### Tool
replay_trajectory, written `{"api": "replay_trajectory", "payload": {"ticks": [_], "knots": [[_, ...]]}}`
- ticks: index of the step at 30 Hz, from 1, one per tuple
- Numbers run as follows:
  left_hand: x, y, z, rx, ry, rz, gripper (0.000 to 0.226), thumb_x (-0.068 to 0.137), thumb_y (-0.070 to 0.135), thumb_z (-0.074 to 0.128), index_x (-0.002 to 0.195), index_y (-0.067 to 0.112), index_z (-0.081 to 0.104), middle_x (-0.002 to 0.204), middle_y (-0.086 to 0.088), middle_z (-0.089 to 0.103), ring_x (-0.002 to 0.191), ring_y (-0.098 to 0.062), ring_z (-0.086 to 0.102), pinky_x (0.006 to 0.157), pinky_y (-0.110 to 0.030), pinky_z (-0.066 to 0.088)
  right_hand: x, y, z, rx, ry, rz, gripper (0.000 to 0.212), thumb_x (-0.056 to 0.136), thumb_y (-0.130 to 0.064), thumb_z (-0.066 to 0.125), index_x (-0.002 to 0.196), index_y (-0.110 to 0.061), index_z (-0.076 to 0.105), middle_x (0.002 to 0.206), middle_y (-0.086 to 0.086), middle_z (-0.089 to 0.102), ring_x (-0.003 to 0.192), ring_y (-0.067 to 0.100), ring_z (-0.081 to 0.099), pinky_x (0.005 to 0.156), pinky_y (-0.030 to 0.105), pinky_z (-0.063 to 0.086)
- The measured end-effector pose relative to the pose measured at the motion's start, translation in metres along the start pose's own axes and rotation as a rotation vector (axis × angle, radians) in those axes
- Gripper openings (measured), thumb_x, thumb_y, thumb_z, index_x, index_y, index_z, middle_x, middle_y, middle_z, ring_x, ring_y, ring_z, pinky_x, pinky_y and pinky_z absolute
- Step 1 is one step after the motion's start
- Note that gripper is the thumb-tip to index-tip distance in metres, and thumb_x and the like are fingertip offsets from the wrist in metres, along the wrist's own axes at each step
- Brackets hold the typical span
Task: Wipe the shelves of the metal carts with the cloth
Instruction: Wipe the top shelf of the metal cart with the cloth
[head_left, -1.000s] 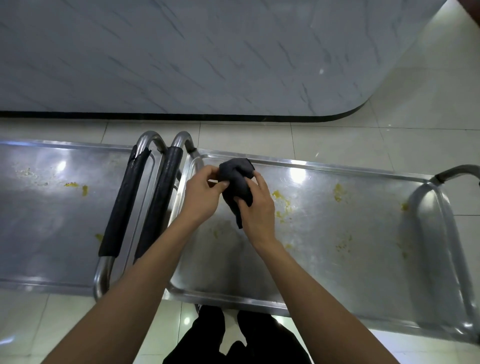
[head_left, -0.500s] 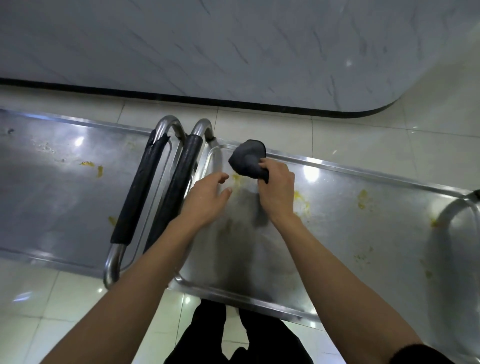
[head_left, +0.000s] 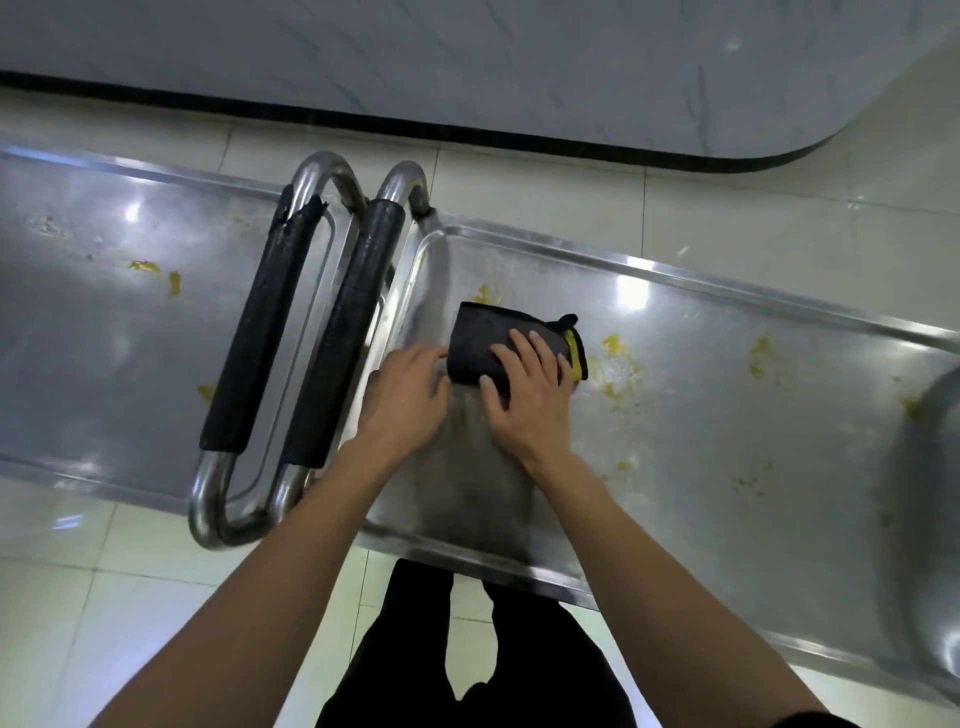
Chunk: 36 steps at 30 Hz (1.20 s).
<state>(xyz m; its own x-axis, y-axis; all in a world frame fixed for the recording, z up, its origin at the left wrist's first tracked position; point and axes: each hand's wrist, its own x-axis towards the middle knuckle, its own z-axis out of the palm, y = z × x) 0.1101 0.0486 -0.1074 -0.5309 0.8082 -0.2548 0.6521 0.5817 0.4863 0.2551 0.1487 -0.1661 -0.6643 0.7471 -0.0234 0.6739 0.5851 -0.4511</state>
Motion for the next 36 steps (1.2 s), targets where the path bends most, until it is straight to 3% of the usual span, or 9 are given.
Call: {"api": "replay_trajectory", "payload": {"ticks": [4, 11, 21, 27, 34, 36], "knots": [[0.003, -0.008, 0.007, 0.116, -0.016, -0.015, 0.04, 0.097, 0.023, 0.053, 0.136, 0.015, 0.055, 0.143, -0.005, 0.05, 0.138, -0.027, 0.037, 0.11, -0.05, 0.037, 0.01, -0.002, 0.006, -0.121, -0.098, 0.066, 0.052, 0.104, -0.049, 0.029, 0.153, -0.032, 0.036, 0.165, 0.001, 0.022, 0.153, 0.025, 0.009, 0.122, 0.056, 0.007], [0.015, -0.02, 0.021, 0.166, -0.118, -0.213, 0.051, 0.099, 0.033, 0.046, 0.148, 0.024, 0.037, 0.168, -0.006, 0.006, 0.155, -0.03, -0.006, 0.124, -0.053, 0.013, 0.01, 0.006, 0.018, -0.231, -0.173, 0.022, 0.054, 0.105, -0.044, 0.028, 0.158, -0.035, 0.016, 0.168, 0.003, 0.008, 0.154, 0.029, -0.002, 0.121, 0.061, 0.001], [0.009, -0.027, 0.025, 0.258, -0.107, -0.187, 0.056, 0.1, 0.029, 0.043, 0.154, 0.024, 0.029, 0.168, -0.008, 0.003, 0.155, -0.032, -0.002, 0.121, -0.051, 0.018, 0.037, -0.008, 0.029, -0.211, -0.174, -0.006, 0.052, 0.103, -0.044, 0.025, 0.154, -0.042, 0.018, 0.167, 0.004, 0.011, 0.153, 0.031, 0.001, 0.118, 0.065, 0.003], [0.008, -0.023, 0.026, 0.313, -0.125, -0.197, 0.058, 0.103, 0.034, 0.039, 0.158, 0.023, 0.023, 0.169, -0.009, -0.001, 0.155, -0.031, -0.005, 0.123, -0.049, 0.015, 0.078, -0.023, 0.032, -0.143, -0.227, 0.003, 0.05, 0.104, -0.05, 0.018, 0.154, -0.047, 0.018, 0.168, -0.001, 0.005, 0.153, 0.027, -0.008, 0.117, 0.063, -0.008], [0.014, -0.013, 0.025, 0.341, -0.172, -0.241, 0.059, 0.102, 0.042, 0.036, 0.156, 0.022, 0.027, 0.168, -0.01, 0.0, 0.154, -0.034, -0.007, 0.121, -0.055, 0.012, 0.135, -0.043, 0.034, -0.094, -0.22, 0.005, 0.05, 0.104, -0.051, 0.019, 0.153, -0.046, 0.024, 0.167, -0.003, 0.009, 0.154, 0.025, -0.004, 0.118, 0.062, -0.007], [0.022, -0.008, 0.022, 0.345, -0.164, -0.242, 0.056, 0.101, 0.043, 0.038, 0.152, 0.019, 0.037, 0.167, -0.011, 0.008, 0.154, -0.033, -0.003, 0.121, -0.056, 0.01, 0.139, -0.045, 0.034, -0.085, -0.194, 0.013, 0.049, 0.104, -0.049, 0.023, 0.153, -0.044, 0.028, 0.166, -0.003, 0.014, 0.154, 0.025, -0.001, 0.119, 0.061, -0.006]]}}
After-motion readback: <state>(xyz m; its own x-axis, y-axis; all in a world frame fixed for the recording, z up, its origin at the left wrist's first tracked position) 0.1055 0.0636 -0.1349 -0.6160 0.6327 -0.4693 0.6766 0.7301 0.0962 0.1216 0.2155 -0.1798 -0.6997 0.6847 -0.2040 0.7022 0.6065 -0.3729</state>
